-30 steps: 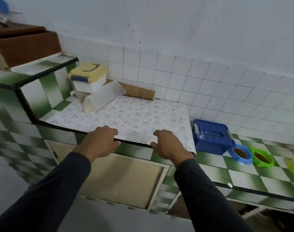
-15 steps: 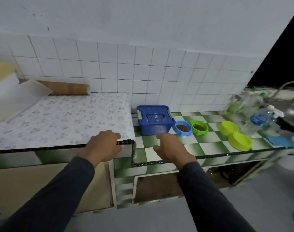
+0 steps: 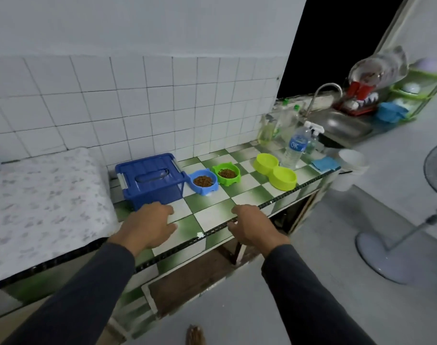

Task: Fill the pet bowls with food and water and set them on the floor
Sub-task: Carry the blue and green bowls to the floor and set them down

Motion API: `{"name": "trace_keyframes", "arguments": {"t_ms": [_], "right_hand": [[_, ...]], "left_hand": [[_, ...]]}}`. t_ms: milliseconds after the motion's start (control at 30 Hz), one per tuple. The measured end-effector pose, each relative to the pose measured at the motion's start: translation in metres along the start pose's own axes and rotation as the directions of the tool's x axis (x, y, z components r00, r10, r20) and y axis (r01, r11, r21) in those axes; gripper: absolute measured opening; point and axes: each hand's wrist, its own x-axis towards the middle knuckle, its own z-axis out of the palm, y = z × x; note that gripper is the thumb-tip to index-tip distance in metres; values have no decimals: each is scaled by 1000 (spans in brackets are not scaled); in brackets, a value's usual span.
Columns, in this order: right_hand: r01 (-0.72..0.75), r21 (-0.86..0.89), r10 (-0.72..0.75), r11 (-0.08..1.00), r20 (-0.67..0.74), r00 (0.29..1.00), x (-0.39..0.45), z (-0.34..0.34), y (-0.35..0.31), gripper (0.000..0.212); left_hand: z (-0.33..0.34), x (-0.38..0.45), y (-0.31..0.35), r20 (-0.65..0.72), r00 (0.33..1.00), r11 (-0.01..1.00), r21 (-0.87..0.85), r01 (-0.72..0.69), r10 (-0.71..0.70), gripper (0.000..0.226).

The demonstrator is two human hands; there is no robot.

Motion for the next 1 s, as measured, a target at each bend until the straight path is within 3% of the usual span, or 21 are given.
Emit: {"name": "trace_keyframes", "arguments": {"t_ms": [167, 300, 567, 1000], "right_hand": [[-106, -13, 106, 994, 31, 994, 35, -11, 37, 29], [-153, -18, 153, 988, 18, 988, 68, -18, 61, 38], [-149, -39, 149, 988, 17, 989, 148, -27, 88, 44], [-46, -30, 48, 999, 70, 996, 256, -24, 109, 46]], "left_hand": [[0, 63, 31, 9, 997, 997, 12, -83, 83, 51], [-1, 113, 49, 24, 992, 992, 13, -125, 125, 48], [-5, 203, 62, 50, 987, 988, -22, -151, 152, 40], [4, 291, 65, 9, 998, 995, -73, -65, 66, 46]]}}
